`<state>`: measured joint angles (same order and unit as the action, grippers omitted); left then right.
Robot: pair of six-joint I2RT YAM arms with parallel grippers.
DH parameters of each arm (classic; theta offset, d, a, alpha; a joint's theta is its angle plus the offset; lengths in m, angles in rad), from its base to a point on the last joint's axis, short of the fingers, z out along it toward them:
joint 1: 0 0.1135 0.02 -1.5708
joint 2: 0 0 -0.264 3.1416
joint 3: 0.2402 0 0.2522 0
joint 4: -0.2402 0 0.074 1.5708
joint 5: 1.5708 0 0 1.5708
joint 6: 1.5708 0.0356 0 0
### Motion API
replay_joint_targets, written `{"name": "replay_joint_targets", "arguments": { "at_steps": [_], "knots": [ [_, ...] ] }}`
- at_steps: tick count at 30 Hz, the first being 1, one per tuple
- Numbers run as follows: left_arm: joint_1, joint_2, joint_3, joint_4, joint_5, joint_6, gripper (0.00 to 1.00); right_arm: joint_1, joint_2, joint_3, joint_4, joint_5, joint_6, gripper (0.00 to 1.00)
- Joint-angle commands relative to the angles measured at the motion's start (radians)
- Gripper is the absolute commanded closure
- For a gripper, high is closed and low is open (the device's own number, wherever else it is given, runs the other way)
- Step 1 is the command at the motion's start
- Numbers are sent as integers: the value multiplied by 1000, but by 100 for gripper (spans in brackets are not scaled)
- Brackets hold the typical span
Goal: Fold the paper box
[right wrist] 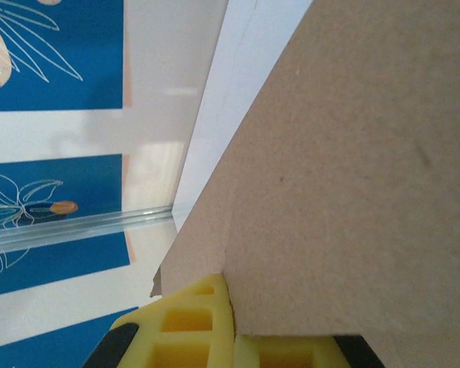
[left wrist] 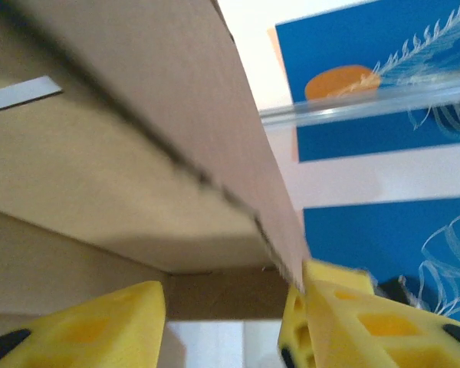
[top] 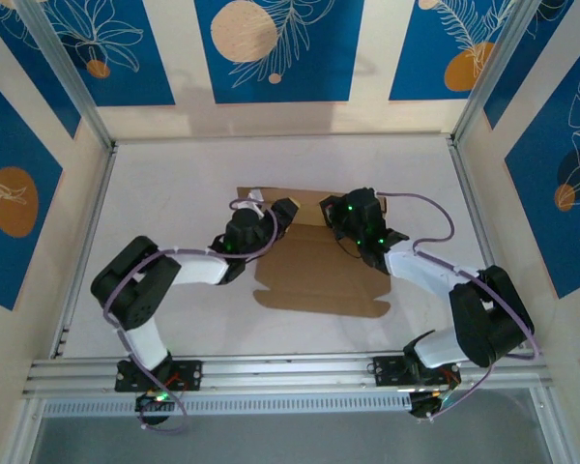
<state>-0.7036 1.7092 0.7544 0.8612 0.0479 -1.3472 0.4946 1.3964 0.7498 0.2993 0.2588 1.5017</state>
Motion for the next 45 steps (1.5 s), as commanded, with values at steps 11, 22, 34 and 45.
{"name": "replay_joint_targets", "arguments": {
  "at_steps": [11,22,34,45],
  "knots": [
    [90,-516,17,-728,52,620,28,-35,-41,-57,-69,38,-1,96],
    [345,-290,494,-1262,359,718,38,-130,-77,-36,-164,-128,-79,96],
    [216,-33,729,-1333,489,668,43,-143,-89,-20,-178,-172,-122,96],
    [208,60,736,-1261,446,640,43,-143,-87,-19,-160,-189,-115,96]
  ]
}}
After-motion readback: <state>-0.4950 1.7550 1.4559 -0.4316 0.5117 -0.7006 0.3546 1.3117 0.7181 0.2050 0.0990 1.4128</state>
